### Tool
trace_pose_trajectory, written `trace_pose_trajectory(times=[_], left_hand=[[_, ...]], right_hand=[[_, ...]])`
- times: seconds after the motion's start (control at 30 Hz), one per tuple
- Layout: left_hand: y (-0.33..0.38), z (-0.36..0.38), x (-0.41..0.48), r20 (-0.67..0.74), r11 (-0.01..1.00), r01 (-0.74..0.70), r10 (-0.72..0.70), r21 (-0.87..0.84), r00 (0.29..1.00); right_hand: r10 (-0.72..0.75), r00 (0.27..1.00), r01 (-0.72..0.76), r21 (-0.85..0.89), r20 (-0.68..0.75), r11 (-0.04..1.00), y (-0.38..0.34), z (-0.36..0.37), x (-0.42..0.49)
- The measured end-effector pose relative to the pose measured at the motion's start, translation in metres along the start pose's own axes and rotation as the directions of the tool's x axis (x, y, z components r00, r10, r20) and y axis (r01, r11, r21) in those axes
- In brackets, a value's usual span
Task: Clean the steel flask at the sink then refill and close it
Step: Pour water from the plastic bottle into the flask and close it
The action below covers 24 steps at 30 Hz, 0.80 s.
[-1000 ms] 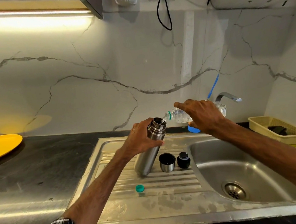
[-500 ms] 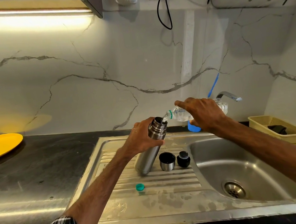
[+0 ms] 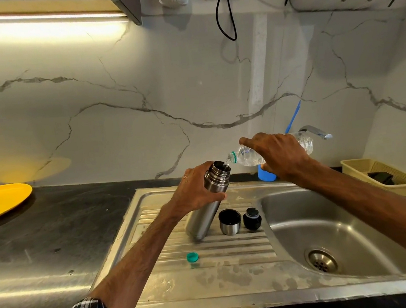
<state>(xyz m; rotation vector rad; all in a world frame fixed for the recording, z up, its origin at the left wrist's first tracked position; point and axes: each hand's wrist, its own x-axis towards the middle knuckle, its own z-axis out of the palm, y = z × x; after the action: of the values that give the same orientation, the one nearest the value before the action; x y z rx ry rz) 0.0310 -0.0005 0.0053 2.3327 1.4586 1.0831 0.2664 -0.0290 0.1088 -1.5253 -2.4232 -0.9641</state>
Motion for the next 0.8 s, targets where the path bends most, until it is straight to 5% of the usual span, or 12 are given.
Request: trace_pose_trajectory(times=[0.8], left_hand=[[-0.0039, 0.0036, 0.0022, 0.023, 0.999, 0.028, -0.028, 0.022, 0.999]], right_hand=[[-0.004, 1.0, 0.004, -0.032, 0.001, 0.999, -0.0014, -0.0012, 0.0032]])
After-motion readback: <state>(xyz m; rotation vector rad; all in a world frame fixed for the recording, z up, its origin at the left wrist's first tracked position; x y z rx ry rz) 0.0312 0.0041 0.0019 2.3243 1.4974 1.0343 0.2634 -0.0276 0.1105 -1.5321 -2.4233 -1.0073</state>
